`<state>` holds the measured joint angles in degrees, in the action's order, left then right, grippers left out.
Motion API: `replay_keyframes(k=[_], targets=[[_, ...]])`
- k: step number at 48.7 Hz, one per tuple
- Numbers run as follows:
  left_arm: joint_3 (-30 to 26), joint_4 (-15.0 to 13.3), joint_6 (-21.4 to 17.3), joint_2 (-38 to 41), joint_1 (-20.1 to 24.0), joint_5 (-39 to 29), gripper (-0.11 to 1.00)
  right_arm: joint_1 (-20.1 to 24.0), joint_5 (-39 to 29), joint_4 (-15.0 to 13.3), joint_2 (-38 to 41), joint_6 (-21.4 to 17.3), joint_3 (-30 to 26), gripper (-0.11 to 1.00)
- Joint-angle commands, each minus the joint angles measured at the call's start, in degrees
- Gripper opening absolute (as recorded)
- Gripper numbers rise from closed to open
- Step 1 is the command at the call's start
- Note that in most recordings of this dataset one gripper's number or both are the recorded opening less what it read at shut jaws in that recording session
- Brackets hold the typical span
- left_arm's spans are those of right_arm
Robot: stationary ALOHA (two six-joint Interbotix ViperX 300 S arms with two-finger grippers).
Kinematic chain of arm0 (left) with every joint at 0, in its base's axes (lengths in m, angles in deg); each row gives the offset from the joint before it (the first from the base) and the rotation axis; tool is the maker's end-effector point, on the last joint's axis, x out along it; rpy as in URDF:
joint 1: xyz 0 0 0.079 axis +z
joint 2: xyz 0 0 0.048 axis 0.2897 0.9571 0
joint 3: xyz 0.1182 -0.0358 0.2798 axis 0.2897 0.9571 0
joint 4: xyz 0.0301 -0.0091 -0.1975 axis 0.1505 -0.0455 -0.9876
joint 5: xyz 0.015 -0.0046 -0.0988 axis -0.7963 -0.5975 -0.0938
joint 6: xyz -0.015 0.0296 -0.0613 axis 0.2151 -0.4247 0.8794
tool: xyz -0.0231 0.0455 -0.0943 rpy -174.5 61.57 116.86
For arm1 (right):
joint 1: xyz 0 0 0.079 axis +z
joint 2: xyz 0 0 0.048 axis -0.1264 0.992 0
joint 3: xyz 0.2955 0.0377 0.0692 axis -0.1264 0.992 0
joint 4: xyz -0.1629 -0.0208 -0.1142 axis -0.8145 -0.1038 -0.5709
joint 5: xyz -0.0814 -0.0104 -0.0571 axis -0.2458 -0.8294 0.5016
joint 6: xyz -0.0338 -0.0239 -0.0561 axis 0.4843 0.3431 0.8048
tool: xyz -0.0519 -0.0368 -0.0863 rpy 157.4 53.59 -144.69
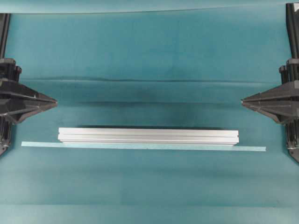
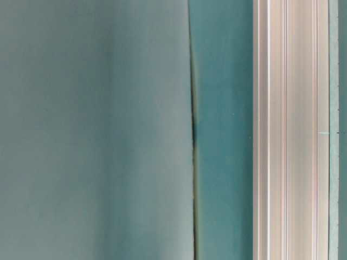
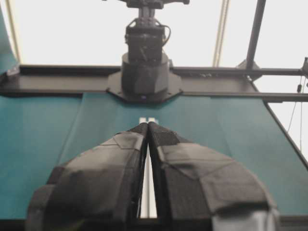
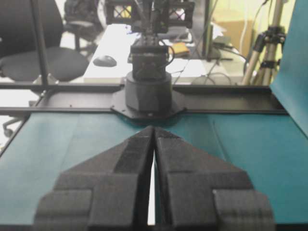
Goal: Lift the metal rail with both hands.
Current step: 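Move both grippers down over the two ends of the silver rail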
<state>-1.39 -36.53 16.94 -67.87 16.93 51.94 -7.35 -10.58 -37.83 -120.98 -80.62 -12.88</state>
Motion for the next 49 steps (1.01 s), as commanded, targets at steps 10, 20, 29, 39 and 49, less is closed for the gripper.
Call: replay_keyframes(k=[10, 20, 29, 39, 49], targets=[[-6.33, 0.88, 9.05, 7.73, -1.14, -7.47, -0.02, -2.46, -8.79, 5.98, 3.52, -2.64, -5.54, 0.0], [-12.48, 0.88, 9.58, 10.11, -0.44, -19.69, -0.02, -4.22, -22.68, 5.98, 7.21, -4.83, -11.51, 0.0], [-21.53, 0.88, 10.37, 14.5, 0.7, -34.37, -0.02, -4.75, -37.53, 5.98, 13.27, -8.26, -17.58, 0.0], [-25.66, 0.88, 10.99, 20.13, 1.23, -43.59, -0.02, -3.78, -51.86, 5.19, 22.68, -8.7, -25.49, 0.0], [-26.54, 0.97, 10.9, 23.38, 2.11, -46.05, -0.02, -1.85, -63.11, 3.43, 32.08, -7.38, -32.34, 0.0]])
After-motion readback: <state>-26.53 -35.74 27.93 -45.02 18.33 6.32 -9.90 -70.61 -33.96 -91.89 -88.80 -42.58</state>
